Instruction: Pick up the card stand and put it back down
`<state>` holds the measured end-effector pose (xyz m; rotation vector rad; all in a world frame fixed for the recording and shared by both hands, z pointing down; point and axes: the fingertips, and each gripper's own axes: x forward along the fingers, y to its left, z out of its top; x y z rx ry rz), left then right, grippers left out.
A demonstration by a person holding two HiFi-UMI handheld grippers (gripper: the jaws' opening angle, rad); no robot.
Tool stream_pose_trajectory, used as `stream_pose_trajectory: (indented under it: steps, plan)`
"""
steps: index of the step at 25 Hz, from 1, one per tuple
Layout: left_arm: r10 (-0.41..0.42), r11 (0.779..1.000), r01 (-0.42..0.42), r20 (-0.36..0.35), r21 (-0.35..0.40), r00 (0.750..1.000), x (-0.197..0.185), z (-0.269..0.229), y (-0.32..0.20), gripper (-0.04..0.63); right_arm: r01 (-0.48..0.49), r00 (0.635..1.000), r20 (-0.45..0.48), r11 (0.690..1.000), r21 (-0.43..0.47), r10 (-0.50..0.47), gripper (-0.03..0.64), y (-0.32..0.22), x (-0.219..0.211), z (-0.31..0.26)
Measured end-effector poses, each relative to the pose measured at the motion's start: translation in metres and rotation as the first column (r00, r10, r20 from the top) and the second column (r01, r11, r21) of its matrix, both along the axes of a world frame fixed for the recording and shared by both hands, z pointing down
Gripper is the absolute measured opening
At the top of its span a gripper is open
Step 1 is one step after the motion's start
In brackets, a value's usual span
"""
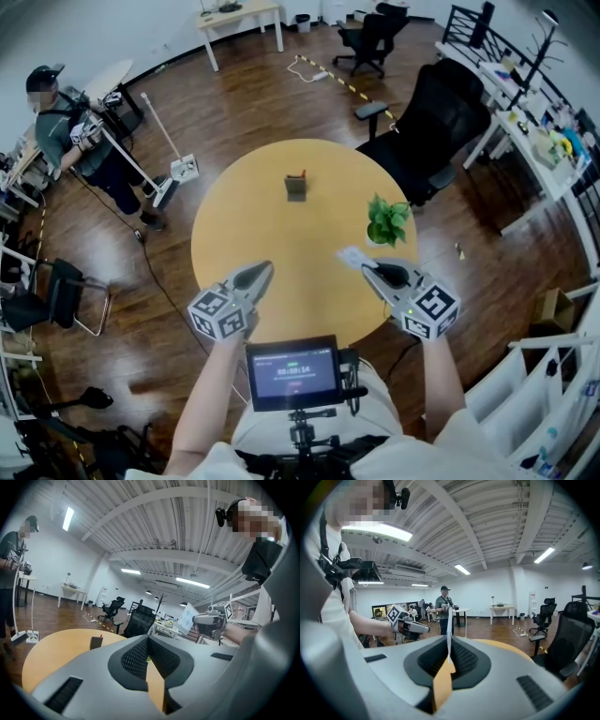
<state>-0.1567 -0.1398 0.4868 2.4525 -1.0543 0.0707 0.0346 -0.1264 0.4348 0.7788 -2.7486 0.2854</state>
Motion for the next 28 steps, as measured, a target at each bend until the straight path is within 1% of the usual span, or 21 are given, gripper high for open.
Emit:
stream_pose_trajectory:
  steps: [9,13,20,28]
  plan:
    - [-0.007,1.000,0.007,-0.024,-0.003,1.000,-0.004,0.003,0.001,0.000,-0.020,1.000,0.009,1.000,0.007,0.020,0.031,-0.001,0.001,0.003]
    - [-0.004,1.000,0.004,-0.034,-0.013,0.999,-0.006,0.006,0.007,0.000,-0.015,1.000,0.005,1.000,0.005,0.015,0.031,0.000,-0.001,0.005]
    - [-0.015,1.000,0.013,-0.083,-0.028,0.996,-0.009,0.008,0.009,0.000,-0.009,1.000,0.000,1.000,0.006,0.009,0.031,0.000,-0.003,0.006]
    - [0.001,0.999,-0.004,-0.079,-0.039,0.997,-0.008,0.014,0.018,0.000,-0.007,1.000,-0.016,1.000,-0.006,0.007,0.031,-0.001,-0.003,0.015]
